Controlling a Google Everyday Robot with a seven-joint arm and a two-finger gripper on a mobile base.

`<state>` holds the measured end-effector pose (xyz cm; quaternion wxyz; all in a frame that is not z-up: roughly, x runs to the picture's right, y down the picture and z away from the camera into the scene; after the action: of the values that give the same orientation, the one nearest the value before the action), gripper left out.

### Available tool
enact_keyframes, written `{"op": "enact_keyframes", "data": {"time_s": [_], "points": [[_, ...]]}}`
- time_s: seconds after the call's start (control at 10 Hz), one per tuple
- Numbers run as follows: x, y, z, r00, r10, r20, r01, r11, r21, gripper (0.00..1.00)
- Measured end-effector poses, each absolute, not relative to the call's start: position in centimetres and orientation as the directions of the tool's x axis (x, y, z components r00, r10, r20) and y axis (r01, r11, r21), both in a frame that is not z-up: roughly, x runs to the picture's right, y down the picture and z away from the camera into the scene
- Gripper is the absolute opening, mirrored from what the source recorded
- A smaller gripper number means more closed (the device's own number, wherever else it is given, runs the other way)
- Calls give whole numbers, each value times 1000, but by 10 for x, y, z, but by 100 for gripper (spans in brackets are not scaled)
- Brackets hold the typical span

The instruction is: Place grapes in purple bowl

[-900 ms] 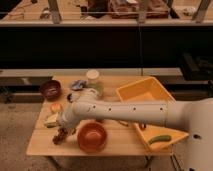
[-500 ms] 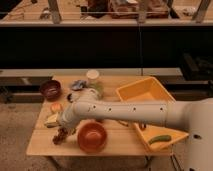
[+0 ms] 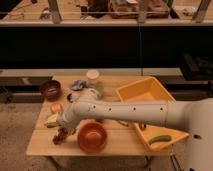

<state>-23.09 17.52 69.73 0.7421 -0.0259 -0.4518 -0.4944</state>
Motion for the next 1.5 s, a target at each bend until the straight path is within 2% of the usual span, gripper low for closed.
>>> {"op": "enact_keyframes", "data": {"time_s": [1.3,1.5], "points": [[-231,174,698,112,-707,699,756,516,402,72],[-232,161,699,226,-675,703,764,570,302,72]]}}
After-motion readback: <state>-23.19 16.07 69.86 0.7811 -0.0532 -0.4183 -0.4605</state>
